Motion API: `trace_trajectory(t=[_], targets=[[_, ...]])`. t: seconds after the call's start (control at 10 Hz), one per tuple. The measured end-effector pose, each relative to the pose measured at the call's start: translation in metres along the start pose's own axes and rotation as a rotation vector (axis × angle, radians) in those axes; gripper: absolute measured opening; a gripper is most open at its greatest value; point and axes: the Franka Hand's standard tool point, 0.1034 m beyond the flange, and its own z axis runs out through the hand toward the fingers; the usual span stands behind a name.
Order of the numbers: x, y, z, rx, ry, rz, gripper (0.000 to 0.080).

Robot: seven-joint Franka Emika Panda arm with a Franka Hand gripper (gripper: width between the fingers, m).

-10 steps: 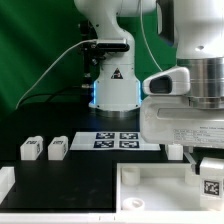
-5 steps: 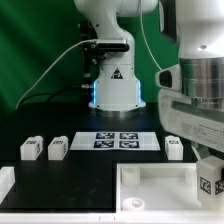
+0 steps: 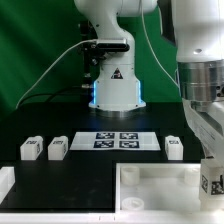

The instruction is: Assemble one leg

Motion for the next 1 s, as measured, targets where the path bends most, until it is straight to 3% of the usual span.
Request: trace_trajectory(t=[0.1,0.2,0.3,0.8,1.0], targets=[[0.0004,0.0008,0.0012,0.003,0.002,-0.102,0.0567],[0.0026,0.0058,0.0056,0.001,0.005,-0.244,0.0632],[0.0059,0.0062,0.0044,-0.008,0.002,-0.352,0.0644],[0.0077,0.0058,0.0043,-0.013,0.013,-0.852,0.0649],[-0.001,0.006,0.0034,-0.036,0.042,-1.232,0.0649]])
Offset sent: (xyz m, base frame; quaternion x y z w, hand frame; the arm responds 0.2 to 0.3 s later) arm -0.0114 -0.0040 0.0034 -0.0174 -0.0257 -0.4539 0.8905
